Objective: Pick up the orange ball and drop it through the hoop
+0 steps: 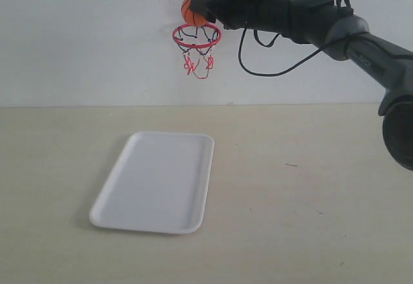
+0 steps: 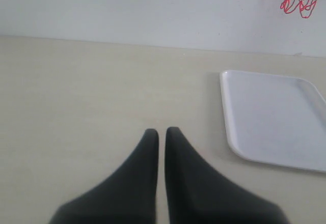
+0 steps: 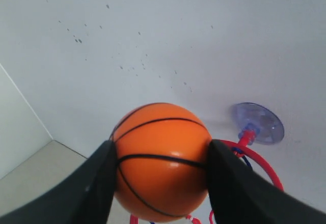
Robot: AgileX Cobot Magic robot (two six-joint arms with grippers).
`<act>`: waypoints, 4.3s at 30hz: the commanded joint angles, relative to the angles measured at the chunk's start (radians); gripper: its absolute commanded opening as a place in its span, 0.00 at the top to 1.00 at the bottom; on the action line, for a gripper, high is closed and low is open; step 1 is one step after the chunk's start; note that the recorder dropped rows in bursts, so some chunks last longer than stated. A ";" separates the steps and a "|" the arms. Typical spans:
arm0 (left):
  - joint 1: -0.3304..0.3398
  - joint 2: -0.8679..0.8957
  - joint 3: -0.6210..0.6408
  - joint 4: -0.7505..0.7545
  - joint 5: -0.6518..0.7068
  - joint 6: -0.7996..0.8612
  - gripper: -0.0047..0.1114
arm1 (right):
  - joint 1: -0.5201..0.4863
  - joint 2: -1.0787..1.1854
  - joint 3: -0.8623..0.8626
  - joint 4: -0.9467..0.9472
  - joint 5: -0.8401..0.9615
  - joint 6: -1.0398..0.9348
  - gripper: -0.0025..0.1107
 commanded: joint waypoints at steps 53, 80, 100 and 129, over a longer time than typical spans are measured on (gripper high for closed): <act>0.003 -0.004 0.004 -0.005 -0.012 -0.007 0.92 | -0.200 -0.033 -0.005 -0.107 0.328 0.345 0.98; 0.003 -0.004 0.004 -0.005 -0.012 -0.007 0.92 | -0.292 -0.653 1.086 -0.508 0.679 0.357 0.98; 0.003 -0.004 0.004 -0.005 -0.012 -0.007 0.92 | -0.292 -0.724 1.720 -0.386 0.671 0.373 0.98; 0.003 -0.004 0.004 -0.005 -0.012 -0.007 0.92 | -0.292 -2.038 2.031 -0.419 -0.536 0.249 0.98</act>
